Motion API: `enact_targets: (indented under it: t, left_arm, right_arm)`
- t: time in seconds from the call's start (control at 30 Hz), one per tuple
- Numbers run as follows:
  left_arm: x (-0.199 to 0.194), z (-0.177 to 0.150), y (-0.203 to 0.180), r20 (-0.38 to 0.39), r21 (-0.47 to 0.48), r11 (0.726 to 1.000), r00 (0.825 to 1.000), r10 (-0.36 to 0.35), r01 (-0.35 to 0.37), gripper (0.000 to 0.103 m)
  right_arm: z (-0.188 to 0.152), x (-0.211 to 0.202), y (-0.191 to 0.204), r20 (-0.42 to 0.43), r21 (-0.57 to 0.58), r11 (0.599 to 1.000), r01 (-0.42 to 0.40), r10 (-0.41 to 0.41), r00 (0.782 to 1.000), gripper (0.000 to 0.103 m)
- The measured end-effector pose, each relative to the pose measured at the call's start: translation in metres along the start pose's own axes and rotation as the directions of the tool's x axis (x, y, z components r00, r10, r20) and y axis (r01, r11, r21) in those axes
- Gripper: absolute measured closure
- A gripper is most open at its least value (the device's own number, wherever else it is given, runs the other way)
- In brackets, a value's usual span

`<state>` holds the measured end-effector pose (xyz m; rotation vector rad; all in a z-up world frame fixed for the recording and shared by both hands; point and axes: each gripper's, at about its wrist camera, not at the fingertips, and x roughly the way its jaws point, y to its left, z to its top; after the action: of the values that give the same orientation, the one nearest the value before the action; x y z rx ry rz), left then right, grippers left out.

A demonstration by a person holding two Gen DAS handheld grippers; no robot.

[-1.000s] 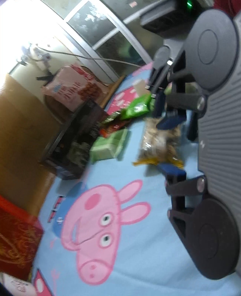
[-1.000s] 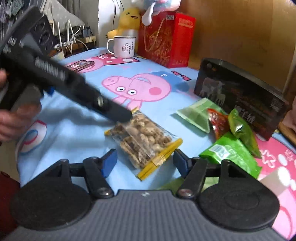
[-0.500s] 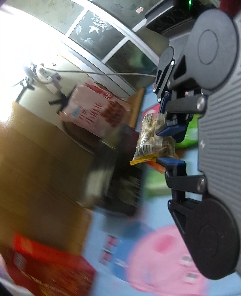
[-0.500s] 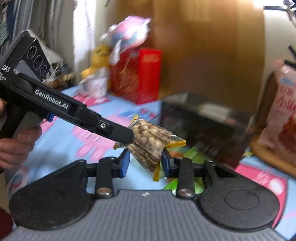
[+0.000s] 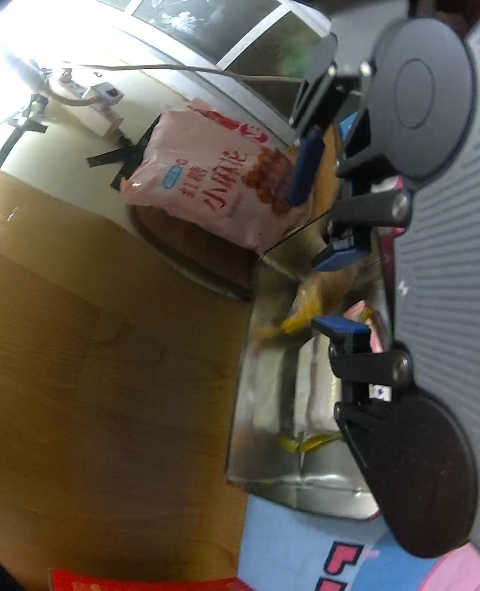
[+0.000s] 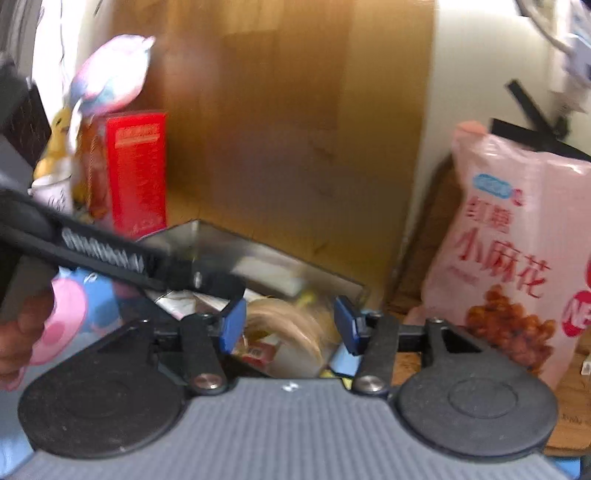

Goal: Organize snacks
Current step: 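Lift the peanut bag into the metal tin and open the left tool, then grasp the white cup with the left tool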

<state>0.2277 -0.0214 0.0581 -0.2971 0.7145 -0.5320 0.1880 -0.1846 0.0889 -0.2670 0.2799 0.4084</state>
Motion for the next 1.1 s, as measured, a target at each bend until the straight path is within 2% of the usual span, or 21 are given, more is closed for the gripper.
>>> enact_targets:
  t: [0.13, 0.2, 0.3, 0.37, 0.47, 0.53, 0.63, 0.8, 1.0, 1.03, 1.07, 1.1]
  left_arm:
    - [-0.020, -0.014, -0.004, 0.029, 0.019, 1.000, 0.999, -0.023, 0.023, 0.075]
    - [-0.038, -0.022, -0.006, 0.054, 0.026, 0.999, 0.998, -0.042, 0.041, 0.071]
    - [-0.062, -0.038, -0.014, 0.067, 0.048, 0.996, 0.995, -0.074, 0.071, 0.071]
    - [-0.071, -0.050, -0.021, 0.052, 0.050, 0.993, 0.993, -0.105, 0.103, 0.071]
    - [-0.071, -0.068, -0.040, 0.000, 0.077, 0.983, 0.986, -0.165, 0.165, 0.071]
    - [-0.070, -0.080, -0.058, -0.027, 0.137, 0.973, 0.983, -0.183, 0.185, 0.064]
    - [-0.067, -0.101, -0.088, -0.057, 0.264, 0.948, 0.984, -0.166, 0.175, 0.062]
    - [-0.050, -0.124, -0.118, -0.087, 0.395, 0.911, 0.992, -0.095, 0.122, 0.062]
    - [-0.023, -0.133, -0.124, -0.116, 0.419, 0.907, 0.993, 0.003, 0.047, 0.063]
    - [-0.019, -0.133, -0.122, -0.130, 0.409, 0.911, 0.992, 0.002, 0.052, 0.068]
    - [-0.016, -0.134, -0.120, -0.140, 0.395, 0.917, 0.990, -0.005, 0.060, 0.068]
    - [-0.016, -0.133, -0.119, -0.135, 0.391, 0.919, 0.991, -0.003, 0.056, 0.068]
  right_arm:
    - [-0.021, -0.038, -0.013, 0.073, 0.104, 0.995, -0.008, 0.001, 0.997, 0.048]
    - [-0.037, -0.055, -0.018, 0.080, 0.167, 0.985, -0.031, 0.018, 0.997, 0.048]
    - [-0.066, -0.080, -0.021, 0.080, 0.251, 0.966, -0.065, 0.046, 0.996, 0.048]
    - [-0.084, -0.095, -0.015, 0.081, 0.283, 0.954, -0.099, 0.079, 0.994, 0.048]
    - [-0.103, -0.115, 0.000, 0.085, 0.284, 0.955, -0.088, 0.066, 0.994, 0.048]
    - [-0.111, -0.124, 0.008, 0.082, 0.273, 0.958, -0.092, 0.072, 0.994, 0.048]
    - [-0.120, -0.125, 0.022, 0.049, 0.216, 0.974, -0.076, 0.067, 0.997, 0.048]
    - [-0.134, -0.118, 0.040, -0.026, 0.068, 0.998, -0.007, 0.009, 1.000, 0.048]
    - [-0.136, -0.098, 0.044, -0.063, -0.015, 1.000, 0.000, -0.001, 0.998, 0.048]
    - [-0.137, -0.096, 0.043, -0.070, -0.015, 1.000, 0.000, -0.001, 0.998, 0.049]
    - [-0.137, -0.092, 0.041, -0.074, -0.011, 1.000, -0.005, 0.004, 0.997, 0.051]
    - [-0.137, -0.090, 0.038, -0.082, -0.001, 0.999, -0.032, 0.032, 0.996, 0.065]
